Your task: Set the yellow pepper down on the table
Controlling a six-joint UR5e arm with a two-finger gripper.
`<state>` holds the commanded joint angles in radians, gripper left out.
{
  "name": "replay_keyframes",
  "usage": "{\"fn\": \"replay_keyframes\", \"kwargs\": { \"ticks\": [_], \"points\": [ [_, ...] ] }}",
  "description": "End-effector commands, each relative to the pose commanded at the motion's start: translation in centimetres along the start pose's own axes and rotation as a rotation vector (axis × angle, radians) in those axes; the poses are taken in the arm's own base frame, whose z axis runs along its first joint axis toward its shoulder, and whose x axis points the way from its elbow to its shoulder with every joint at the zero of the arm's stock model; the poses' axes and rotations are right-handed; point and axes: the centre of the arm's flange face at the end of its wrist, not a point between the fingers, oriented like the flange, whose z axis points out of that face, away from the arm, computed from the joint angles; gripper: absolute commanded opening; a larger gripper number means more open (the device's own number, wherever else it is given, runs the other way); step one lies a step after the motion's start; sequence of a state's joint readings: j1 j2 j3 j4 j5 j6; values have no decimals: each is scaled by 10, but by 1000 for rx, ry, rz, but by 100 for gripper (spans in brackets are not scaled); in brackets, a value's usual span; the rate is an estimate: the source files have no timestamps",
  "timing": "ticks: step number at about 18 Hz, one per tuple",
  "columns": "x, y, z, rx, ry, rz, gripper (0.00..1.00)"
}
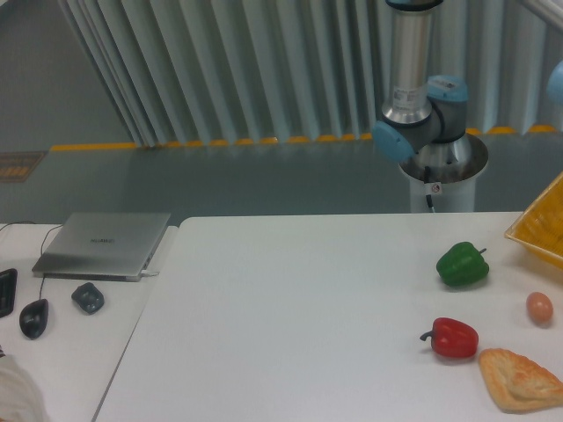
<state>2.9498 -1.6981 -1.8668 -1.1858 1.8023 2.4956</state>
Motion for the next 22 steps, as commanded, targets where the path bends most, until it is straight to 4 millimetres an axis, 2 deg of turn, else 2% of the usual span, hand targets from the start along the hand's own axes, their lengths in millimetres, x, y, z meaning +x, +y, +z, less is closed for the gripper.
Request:
{"fn": "replay_keyframes", "kwargs": {
  "ticks": [6, 8, 14, 22],
  "points": [
    [0, -1, 9, -16, 34, 18, 100],
    [-1, 3, 9, -24, 30, 14, 100],
    [-8, 17, 28, -32, 26, -1, 100],
    [-10, 21, 38, -37, 27, -12, 100]
  ]
}}
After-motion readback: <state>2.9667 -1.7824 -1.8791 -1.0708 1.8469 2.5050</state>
